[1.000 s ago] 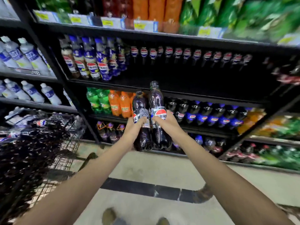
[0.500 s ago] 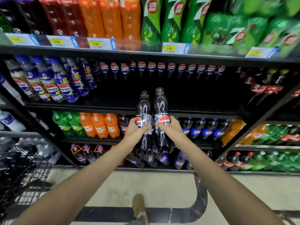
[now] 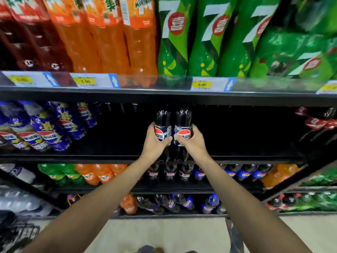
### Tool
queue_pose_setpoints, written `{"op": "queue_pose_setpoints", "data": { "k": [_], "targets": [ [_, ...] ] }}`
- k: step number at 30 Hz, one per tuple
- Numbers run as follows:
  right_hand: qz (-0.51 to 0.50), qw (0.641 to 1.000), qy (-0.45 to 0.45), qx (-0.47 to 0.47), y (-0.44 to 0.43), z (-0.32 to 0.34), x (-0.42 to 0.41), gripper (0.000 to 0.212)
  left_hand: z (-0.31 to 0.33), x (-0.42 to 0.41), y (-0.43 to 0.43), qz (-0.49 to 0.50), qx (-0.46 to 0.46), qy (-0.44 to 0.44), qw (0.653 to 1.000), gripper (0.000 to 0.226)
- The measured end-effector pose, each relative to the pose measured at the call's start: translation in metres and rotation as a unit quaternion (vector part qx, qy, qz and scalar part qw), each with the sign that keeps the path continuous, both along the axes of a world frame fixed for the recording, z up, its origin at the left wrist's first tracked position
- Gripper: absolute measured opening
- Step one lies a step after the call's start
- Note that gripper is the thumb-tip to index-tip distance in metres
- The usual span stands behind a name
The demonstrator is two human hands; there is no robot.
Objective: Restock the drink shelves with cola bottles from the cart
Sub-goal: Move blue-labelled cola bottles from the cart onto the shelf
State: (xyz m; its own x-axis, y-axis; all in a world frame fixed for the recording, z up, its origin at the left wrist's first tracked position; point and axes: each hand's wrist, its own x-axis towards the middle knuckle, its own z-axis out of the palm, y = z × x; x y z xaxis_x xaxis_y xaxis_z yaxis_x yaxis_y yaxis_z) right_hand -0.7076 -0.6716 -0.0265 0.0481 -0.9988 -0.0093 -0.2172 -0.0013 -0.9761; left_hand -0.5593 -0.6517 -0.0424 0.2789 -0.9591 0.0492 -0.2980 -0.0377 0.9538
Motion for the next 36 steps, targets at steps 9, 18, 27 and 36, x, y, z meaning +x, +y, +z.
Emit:
{"op": "queue_pose_setpoints", "data": {
  "k": [9,18,27,36],
  "targets": [
    [-0.018,1.000,0.006,-0.025,-0.034,-0.024,0.015,0.043,-0.025,0.015,-0.032,-0.006,-0.029,0.028,0.999,0.080],
    [-0.008,1.000,-0.022,-0.013,-0.043,-0.034,0.030,0.062,-0.039,0.030,-0.041,-0.022,-0.036,0.020,0.999,0.081],
    [0.064,0.995,0.071,0.041,-0.033,-0.064,0.018,0.074,-0.068,0.037,-0.027,-0.050,0.049,-0.045,0.997,0.089],
    [-0.015,0.994,0.109,-0.001,-0.048,-0.086,0.025,0.067,-0.085,0.031,-0.035,0.022,0.009,-0.086,0.996,0.071]
  ]
}}
